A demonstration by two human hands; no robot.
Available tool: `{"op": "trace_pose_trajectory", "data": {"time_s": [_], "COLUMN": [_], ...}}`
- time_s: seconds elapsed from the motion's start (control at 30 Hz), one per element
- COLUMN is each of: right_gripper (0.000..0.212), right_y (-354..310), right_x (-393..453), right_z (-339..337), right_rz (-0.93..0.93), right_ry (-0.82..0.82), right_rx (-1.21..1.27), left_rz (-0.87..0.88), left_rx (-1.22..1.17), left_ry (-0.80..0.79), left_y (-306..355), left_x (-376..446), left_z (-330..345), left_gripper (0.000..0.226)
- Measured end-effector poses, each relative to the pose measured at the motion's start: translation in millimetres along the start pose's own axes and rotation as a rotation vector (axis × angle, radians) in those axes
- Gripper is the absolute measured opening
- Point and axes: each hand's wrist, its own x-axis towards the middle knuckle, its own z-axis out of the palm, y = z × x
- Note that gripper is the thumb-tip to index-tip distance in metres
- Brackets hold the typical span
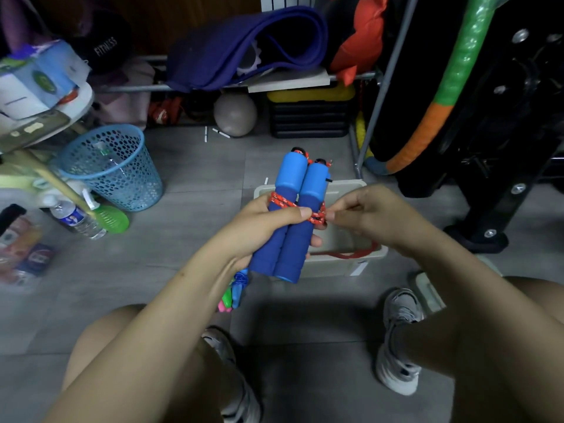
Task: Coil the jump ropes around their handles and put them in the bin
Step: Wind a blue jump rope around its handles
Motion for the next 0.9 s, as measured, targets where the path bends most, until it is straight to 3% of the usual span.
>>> {"op": "trace_pose_trajectory", "data": {"time_s": [0.23, 0.4, 0.53, 0.63, 0.73, 0.83, 0.9], "right_gripper": [0.023, 0.035, 0.035, 0.021, 0.021, 0.026, 0.028], "right_y": [-1.5, -3.0, -8.2, -14.6, -21.5, -26.9, -29.1], "right_x": [-3.6, -3.6, -7.2, -12.7, -18.3, -22.0, -23.6], "right_z": [1.6, 5.5, -3.1, -10.4, -11.4, -6.9, -4.5], "right_rz": [-0.059, 0.199, 0.189, 0.196, 0.15, 0.103, 0.072], "right_ry": [0.051, -0.05, -0.143, -0.198, -0.253, -0.326, -0.349], "right_rx": [-0.148, 0.251, 0.032, 0.031, 0.054, 0.062, -0.013], "left_rz": [0.052, 0.096, 0.093, 0.067, 0.032, -0.007, -0.019], "left_rx": [0.003, 0.128, 0.239, 0.299, 0.393, 0.558, 0.593], "left_ry": [0.005, 0.03, 0.063, 0.067, 0.088, 0.002, -0.039], "left_y": [-0.3, -1.5, -3.6, -3.9, -6.4, -9.8, -13.6], "left_x": [1.4, 6.4, 8.2, 9.6, 13.0, 14.3, 16.6], "left_z": [2.3, 0.3, -1.7, -5.8, -7.5, -1.3, 1.6], "left_gripper": [0.038, 0.037, 0.039, 0.032, 0.041, 0.054, 0.044]}}
